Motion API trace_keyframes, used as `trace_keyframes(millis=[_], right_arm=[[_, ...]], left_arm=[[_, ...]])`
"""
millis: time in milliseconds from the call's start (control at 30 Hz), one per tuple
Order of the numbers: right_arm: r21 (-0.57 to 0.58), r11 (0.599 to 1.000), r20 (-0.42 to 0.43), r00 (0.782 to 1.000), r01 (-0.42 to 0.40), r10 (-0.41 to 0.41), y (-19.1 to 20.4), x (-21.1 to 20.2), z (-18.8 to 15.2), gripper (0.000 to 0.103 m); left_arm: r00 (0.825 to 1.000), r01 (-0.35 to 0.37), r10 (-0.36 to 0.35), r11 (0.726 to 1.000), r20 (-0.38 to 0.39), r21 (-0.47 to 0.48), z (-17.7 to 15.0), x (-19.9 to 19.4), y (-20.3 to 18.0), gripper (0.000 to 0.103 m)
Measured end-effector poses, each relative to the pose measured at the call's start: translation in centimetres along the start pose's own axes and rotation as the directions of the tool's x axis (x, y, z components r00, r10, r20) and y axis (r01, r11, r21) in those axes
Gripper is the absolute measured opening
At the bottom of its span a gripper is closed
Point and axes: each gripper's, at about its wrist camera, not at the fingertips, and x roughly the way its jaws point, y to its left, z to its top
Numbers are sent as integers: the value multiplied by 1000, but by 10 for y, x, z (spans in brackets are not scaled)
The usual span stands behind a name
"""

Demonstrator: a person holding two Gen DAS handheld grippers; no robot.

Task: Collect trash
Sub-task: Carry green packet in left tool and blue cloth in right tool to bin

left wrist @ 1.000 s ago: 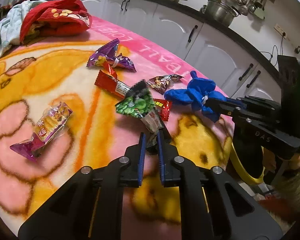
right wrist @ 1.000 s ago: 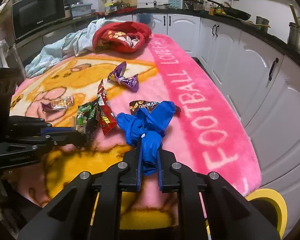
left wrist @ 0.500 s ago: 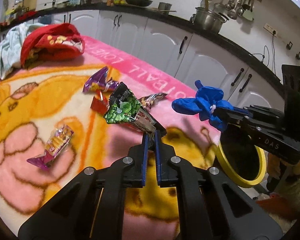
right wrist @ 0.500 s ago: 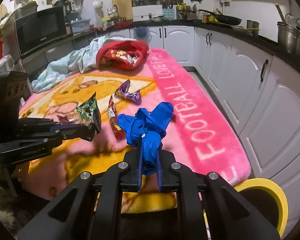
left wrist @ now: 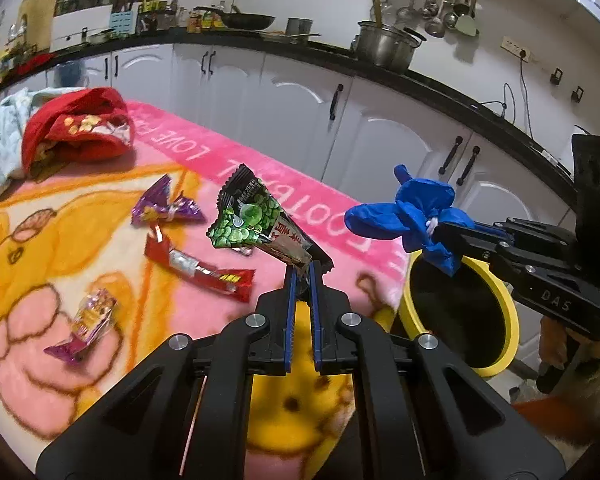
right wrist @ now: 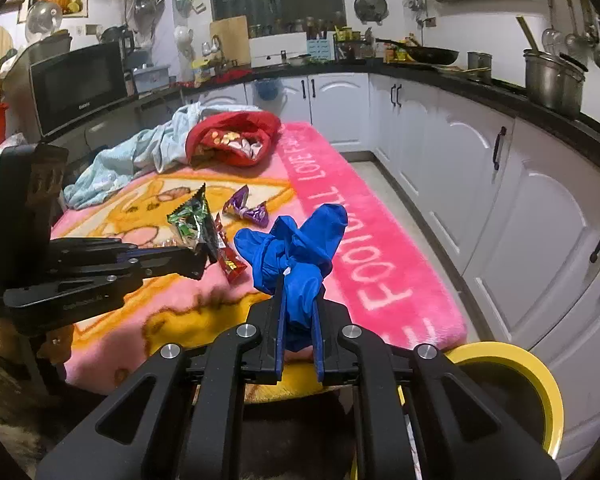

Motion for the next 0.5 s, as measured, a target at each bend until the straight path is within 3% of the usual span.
trace_keyframes(millis=[500], right_arm=[[83,994,74,994,70,-76,-30,-46,-8,11]], left_arm=[[998,54,-56,995,22,82,16,6,-44,3]])
